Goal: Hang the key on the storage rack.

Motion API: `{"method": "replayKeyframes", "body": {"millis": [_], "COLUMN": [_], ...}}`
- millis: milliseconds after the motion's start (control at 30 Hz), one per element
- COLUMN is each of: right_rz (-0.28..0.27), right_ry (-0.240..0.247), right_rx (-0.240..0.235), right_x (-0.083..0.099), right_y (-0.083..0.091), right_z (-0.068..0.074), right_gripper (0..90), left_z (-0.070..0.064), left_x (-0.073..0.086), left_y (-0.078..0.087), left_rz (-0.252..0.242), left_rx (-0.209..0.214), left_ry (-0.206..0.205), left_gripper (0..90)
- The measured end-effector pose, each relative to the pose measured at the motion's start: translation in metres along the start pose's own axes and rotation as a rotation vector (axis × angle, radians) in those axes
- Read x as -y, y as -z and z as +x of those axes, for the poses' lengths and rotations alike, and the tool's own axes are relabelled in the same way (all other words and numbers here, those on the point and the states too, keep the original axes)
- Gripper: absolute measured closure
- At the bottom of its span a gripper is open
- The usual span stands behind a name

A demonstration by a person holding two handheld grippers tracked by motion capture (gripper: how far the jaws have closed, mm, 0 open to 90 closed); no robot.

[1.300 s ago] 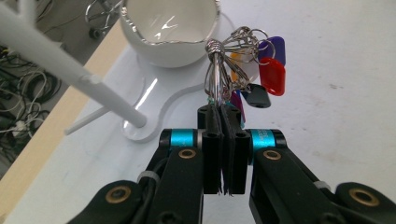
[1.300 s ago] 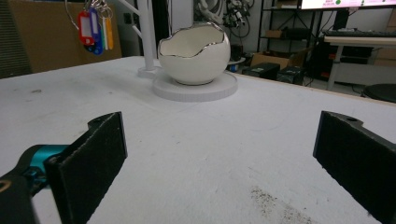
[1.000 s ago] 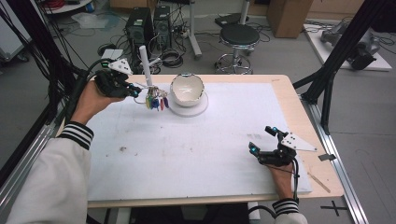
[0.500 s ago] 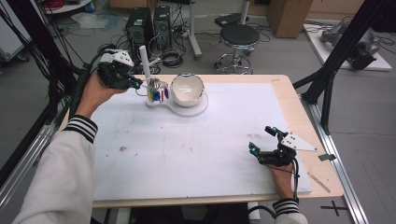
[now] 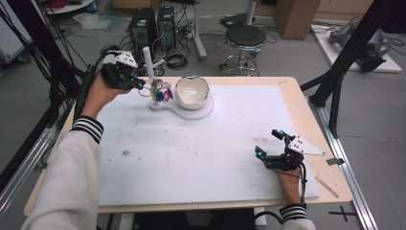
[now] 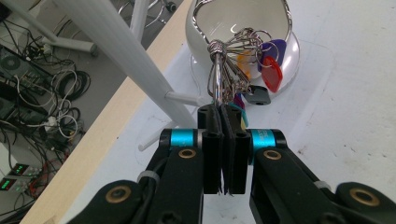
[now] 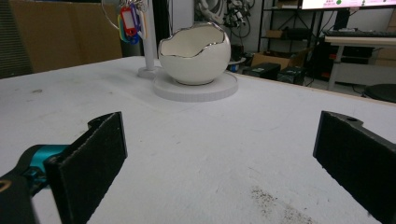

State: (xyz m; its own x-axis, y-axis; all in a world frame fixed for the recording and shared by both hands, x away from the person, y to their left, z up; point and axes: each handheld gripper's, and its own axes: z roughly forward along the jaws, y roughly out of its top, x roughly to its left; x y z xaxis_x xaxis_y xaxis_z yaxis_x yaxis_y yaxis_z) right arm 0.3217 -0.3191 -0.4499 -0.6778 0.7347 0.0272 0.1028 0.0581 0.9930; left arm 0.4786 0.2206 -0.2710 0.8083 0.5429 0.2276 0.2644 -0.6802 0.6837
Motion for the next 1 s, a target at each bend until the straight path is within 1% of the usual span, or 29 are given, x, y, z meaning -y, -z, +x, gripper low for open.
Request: {"method": "replayKeyframes", "body": {"millis": [67, 167, 233, 300, 400, 467, 500, 567, 667, 733, 867, 967, 1000], "right_rz": [0.002, 0.002, 0.003, 0.001, 0.005, 0.001, 0.005, 0.002, 0.002, 0.0, 0.002, 0.001, 0.001], "right_ry": [-0.003, -0.003, -0.005, -0.003, -0.008, -0.002, -0.008, -0.002, -0.003, 0.0, -0.003, -0.003, -0.003], "right_rx": [-0.001, -0.001, -0.002, -0.002, -0.002, -0.002, -0.003, -0.002, -0.002, -0.001, -0.002, -0.002, -0.002], "right_x": [0.0, 0.0, 0.0, 0.0, 0.0, 0.0, 0.0, 0.0, 0.0, 0.0, 0.0, 0.0, 0.0], "right_y": [0.0, 0.0, 0.0, 0.0, 0.0, 0.0, 0.0, 0.0, 0.0, 0.0, 0.0, 0.0, 0.0], "right_z": [0.0, 0.0, 0.0, 0.0, 0.001, 0.0, 0.001, 0.0, 0.0, 0.0, 0.0, 0.0, 0.0], "right_gripper": [2.3, 2.3, 2.3, 2.3, 2.3, 2.3, 2.3, 2.3, 2.3, 2.3, 2.3, 2.3, 2.3], "left_z": [0.003, 0.006, 0.007, 0.008, 0.01, 0.011, 0.011, 0.012, 0.014, 0.015, 0.017, 0.018, 0.018], "left_x": [0.001, 0.004, 0.005, 0.005, 0.006, 0.007, 0.007, 0.008, 0.009, 0.01, 0.011, 0.013, 0.013], "left_y": [-0.002, -0.005, -0.007, -0.009, -0.011, -0.012, -0.012, -0.013, -0.015, -0.016, -0.019, -0.022, -0.022], "left_rz": [0.002, 0.003, 0.012, 0.022, 0.019, 0.02, 0.023, 0.026, 0.034, 0.027, 0.038, 0.061, 0.061], "left_rx": [-0.004, -0.003, -0.003, -0.005, -0.003, -0.007, -0.01, -0.015, -0.016, -0.014, -0.018, -0.025, -0.026], "left_ry": [0.0, 0.017, 0.024, 0.019, 0.021, 0.029, 0.028, 0.037, 0.037, 0.047, 0.048, 0.048, 0.052], "left_gripper": [87.3, 87.3, 87.3, 87.2, 87.2, 87.1, 87.1, 87.1, 87.0, 87.0, 86.9, 86.9, 86.8]}}
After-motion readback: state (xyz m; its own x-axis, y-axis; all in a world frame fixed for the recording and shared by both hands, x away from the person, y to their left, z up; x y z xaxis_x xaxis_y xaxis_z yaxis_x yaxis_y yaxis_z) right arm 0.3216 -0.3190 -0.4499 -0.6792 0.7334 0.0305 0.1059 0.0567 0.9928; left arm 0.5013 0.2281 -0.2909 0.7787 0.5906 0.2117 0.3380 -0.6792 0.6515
